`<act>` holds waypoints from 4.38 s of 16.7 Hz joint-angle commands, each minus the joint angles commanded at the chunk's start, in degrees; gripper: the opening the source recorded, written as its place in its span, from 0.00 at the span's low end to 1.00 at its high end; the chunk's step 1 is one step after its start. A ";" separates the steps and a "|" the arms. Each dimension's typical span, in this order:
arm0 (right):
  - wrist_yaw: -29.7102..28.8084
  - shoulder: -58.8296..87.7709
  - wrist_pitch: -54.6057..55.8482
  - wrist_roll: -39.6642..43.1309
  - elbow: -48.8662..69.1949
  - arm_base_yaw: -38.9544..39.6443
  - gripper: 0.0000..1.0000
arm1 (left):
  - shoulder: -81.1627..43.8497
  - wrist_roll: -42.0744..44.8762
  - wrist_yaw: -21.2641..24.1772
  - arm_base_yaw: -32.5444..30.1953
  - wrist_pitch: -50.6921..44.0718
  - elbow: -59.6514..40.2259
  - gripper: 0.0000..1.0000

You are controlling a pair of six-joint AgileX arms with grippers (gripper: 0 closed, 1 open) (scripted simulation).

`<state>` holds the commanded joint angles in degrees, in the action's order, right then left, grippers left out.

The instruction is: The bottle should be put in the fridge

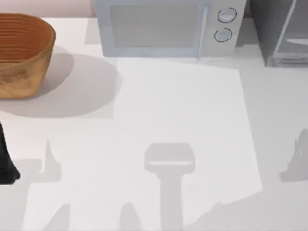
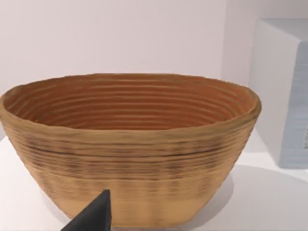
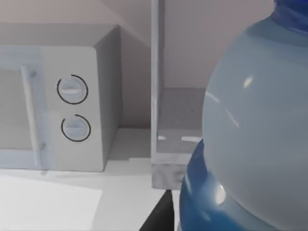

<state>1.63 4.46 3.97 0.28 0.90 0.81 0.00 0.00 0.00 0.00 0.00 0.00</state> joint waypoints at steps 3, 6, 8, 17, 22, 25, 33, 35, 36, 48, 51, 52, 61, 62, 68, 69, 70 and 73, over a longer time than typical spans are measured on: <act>-1.55 -4.24 -3.78 -0.26 -0.86 -0.77 0.01 | 0.00 0.00 0.00 0.00 0.00 0.00 1.00; -1.63 -4.46 -3.97 -0.28 -0.90 -0.81 0.01 | 0.00 0.00 0.00 0.00 0.00 0.00 1.00; -1.52 -4.20 -3.88 -0.36 -0.82 -0.59 0.01 | 0.00 0.00 0.00 0.00 0.00 0.00 1.00; 2.08 17.41 10.78 -0.83 11.95 -3.95 0.01 | 0.00 0.00 0.00 0.00 0.00 0.00 1.00; 5.51 49.09 26.79 -0.93 25.86 -8.31 0.01 | 0.00 0.00 0.00 0.00 0.00 0.00 1.00; 7.70 70.42 36.67 -0.93 34.44 -10.90 0.01 | 0.00 0.00 0.00 0.00 0.00 0.00 1.00; 12.48 110.50 57.16 -1.07 52.29 -15.91 0.01 | 0.00 0.00 0.00 0.00 0.00 0.00 1.00; 13.05 114.68 59.68 -1.12 54.48 -16.52 0.01 | 0.00 0.00 0.00 0.00 0.00 0.00 1.00; 13.22 115.86 60.39 -1.13 55.11 -16.69 0.01 | 0.00 0.00 0.00 0.00 0.00 0.00 1.00; 11.80 123.54 55.13 -1.06 68.54 -15.46 0.01 | 0.00 0.00 0.00 0.00 0.00 0.00 1.00; 10.96 127.26 51.36 -1.09 78.34 -14.75 0.01 | 0.00 0.00 0.00 0.00 0.00 0.00 1.00; 10.78 128.58 49.91 -1.09 80.70 -14.40 0.01 | 0.00 0.00 0.00 0.00 0.00 0.00 1.00; 10.24 131.66 46.67 -1.09 84.19 -13.65 0.16 | 0.00 0.00 0.00 0.00 0.00 0.00 1.00; 10.24 131.66 46.67 -1.09 84.19 -13.65 0.23 | 0.00 0.00 0.00 0.00 0.00 0.00 1.00; 10.24 131.66 46.67 -1.09 84.19 -13.65 0.68 | 0.00 0.00 0.00 0.00 0.00 0.00 1.00; 10.24 131.66 46.67 -1.09 84.19 -13.65 0.76 | 0.00 0.00 0.00 0.00 0.00 0.00 1.00; 10.24 131.66 46.67 -1.09 84.19 -13.65 0.83 | 0.00 0.00 0.00 0.00 0.00 0.00 1.00; 10.24 131.66 46.67 -1.09 84.19 -13.65 1.00 | 0.00 0.00 0.00 0.00 0.00 0.00 1.00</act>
<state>11.87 136.11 50.64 -0.81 85.09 -12.85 0.00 0.00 0.00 0.00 0.00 0.00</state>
